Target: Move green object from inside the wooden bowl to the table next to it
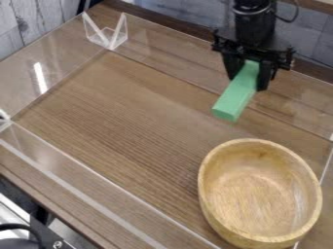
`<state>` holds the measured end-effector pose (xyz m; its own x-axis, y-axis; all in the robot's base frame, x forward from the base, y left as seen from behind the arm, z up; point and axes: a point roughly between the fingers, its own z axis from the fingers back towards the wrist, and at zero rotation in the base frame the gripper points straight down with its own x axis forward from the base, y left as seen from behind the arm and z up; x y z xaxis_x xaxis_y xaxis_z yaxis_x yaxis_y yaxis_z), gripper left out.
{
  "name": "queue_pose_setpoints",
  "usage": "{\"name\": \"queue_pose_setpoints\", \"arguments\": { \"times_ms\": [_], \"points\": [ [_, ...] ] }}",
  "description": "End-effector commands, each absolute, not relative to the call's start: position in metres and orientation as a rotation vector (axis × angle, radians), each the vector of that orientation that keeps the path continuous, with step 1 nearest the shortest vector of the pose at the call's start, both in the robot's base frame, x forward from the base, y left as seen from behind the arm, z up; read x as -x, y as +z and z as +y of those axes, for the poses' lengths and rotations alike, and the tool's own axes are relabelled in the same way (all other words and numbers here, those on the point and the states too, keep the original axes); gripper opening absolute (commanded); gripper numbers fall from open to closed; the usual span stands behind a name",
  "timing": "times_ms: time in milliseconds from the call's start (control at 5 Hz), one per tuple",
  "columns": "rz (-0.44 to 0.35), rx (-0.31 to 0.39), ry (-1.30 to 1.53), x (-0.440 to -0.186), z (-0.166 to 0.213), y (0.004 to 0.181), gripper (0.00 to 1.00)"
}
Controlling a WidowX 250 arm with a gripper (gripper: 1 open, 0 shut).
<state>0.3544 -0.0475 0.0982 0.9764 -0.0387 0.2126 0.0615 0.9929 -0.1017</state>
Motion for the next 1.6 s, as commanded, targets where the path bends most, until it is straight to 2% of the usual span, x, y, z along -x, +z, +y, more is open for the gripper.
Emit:
{"name": "queue_pose_setpoints", "arguments": {
  "times_ms": [0,200,400,600,1000,1200,1400],
  "points": [
    [-0.274,0.110,-0.072,-0.372,-0.053,0.127,0.00],
    [-0.271,0.112,-0.092,-0.374,-0.046,0.130,0.00],
    [-0.275,0.091,-0.086,-0.373,-0.029,0.120,0.00],
    [-0.280,0.068,-0.083,-0.371,-0.004,0.106,0.00],
    [-0.285,0.040,-0.034,-0.376,0.057,0.103,0.00],
    [-0.279,0.047,-0.087,-0.378,0.052,0.105,0.00],
    [-0.274,0.054,-0.145,-0.376,0.044,0.111,1.00]
  ]
}}
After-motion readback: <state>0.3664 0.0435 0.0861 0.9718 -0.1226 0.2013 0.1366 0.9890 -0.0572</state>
